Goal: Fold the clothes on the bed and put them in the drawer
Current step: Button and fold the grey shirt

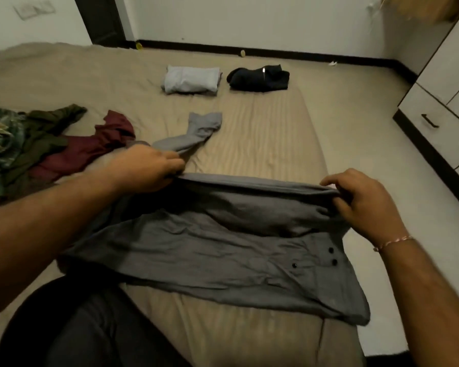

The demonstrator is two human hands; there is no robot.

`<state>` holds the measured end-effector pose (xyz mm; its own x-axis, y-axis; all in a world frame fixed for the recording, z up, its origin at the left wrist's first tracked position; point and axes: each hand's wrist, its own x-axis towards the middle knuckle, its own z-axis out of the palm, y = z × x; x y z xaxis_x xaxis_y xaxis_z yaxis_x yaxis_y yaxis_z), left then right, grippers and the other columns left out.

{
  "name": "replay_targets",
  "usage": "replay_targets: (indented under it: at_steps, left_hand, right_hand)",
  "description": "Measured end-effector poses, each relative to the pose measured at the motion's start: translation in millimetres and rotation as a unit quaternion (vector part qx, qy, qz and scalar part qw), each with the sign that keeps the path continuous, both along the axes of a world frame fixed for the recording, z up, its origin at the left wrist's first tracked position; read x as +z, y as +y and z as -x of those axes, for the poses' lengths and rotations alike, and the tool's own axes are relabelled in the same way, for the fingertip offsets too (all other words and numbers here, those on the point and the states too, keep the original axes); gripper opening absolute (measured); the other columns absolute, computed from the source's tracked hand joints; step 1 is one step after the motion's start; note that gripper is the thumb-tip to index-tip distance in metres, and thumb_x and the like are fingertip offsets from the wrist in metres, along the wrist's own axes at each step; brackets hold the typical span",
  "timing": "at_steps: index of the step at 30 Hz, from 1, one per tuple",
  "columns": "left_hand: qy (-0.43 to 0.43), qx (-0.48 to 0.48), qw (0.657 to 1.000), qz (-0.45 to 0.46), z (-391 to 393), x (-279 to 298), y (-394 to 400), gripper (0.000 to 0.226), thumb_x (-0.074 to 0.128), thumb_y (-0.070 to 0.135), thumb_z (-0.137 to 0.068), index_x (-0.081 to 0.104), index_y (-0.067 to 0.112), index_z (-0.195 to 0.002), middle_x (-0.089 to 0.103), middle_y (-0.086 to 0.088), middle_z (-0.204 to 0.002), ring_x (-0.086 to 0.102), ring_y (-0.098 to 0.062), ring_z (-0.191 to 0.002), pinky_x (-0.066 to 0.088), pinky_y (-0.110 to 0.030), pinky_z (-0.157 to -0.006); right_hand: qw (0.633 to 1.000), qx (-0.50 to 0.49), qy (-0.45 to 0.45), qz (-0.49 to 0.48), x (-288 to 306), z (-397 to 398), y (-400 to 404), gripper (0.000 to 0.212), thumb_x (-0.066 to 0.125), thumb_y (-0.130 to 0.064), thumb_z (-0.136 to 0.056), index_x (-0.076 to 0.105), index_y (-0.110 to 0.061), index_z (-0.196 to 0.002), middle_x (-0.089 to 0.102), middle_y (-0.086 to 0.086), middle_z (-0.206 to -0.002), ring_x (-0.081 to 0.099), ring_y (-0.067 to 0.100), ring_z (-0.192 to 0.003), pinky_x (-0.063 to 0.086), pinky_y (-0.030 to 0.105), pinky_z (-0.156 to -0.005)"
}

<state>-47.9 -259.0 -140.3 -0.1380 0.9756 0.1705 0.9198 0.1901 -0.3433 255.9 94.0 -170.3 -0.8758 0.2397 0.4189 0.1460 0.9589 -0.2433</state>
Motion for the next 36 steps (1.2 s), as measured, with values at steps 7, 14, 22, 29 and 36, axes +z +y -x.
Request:
replay_targets:
  at_steps: [7, 14, 22, 29, 36]
  left_hand:
    - [-0.098, -0.007, 0.994, 0.042, -66, -45, -72, 0.024, 0.046, 0.045, -0.092, 0.064, 0.031, -0.099, 0.062, 0.007, -0.099, 0.066, -0.017, -0.079, 0.038, -0.026, -0.051]
    - [-0.204, 0.041, 0.977, 0.046, -112, -43, -56, 0.053, 0.027, 0.071, -0.099, 0.066, 0.035, -0.103, 0.06, 0.013, -0.104, 0.06, -0.009, -0.095, 0.053, -0.036, -0.075]
    - [-0.323, 0.043, 0.945, 0.003, -177, -99, 47, 0.049, 0.047, 0.04, -0.098, 0.052, 0.024, -0.145, 0.048, -0.009, -0.149, 0.051, -0.03, -0.131, 0.043, -0.044, -0.111]
    - [-0.342, 0.096, 0.931, 0.08, -212, -123, 78, 0.085, 0.038, 0.069, -0.099, -0.01, 0.04, -0.163, -0.013, 0.003, -0.173, -0.006, -0.018, -0.159, -0.002, -0.066, -0.124]
    - [-0.28, 0.171, 0.945, 0.009, -236, -132, 102, 0.086, 0.021, 0.075, -0.097, -0.006, 0.029, -0.164, -0.014, -0.001, -0.173, -0.012, -0.019, -0.159, -0.005, -0.075, -0.118]
  right_hand:
    - [0.981, 0.015, -0.194, 0.017, -9, -77, -57, 0.033, 0.081, -0.019, -0.08, 0.078, -0.036, -0.108, 0.077, -0.006, -0.097, 0.07, 0.022, -0.085, 0.056, 0.035, -0.074]
    - [0.986, 0.033, -0.159, -0.049, -6, -76, -92, 0.047, 0.05, -0.073, -0.09, 0.071, -0.035, -0.108, 0.066, -0.015, -0.1, 0.061, 0.009, -0.088, 0.054, 0.032, -0.078]
    - [0.942, -0.023, -0.331, -0.039, -31, -20, -57, 0.075, 0.059, -0.074, -0.082, 0.049, -0.033, -0.144, 0.055, -0.004, -0.137, 0.055, 0.022, -0.122, 0.046, 0.04, -0.104]
    - [0.898, -0.057, -0.332, 0.284, -43, -37, -13, 0.018, 0.069, -0.029, -0.097, 0.067, -0.012, -0.093, 0.072, 0.006, -0.091, 0.065, 0.022, -0.081, 0.05, 0.034, -0.07]
    - [0.862, -0.217, -0.194, 0.415, -51, -51, 26, 0.026, 0.083, -0.031, -0.085, 0.071, -0.009, -0.086, 0.075, 0.012, -0.086, 0.067, 0.025, -0.075, 0.056, 0.034, -0.068]
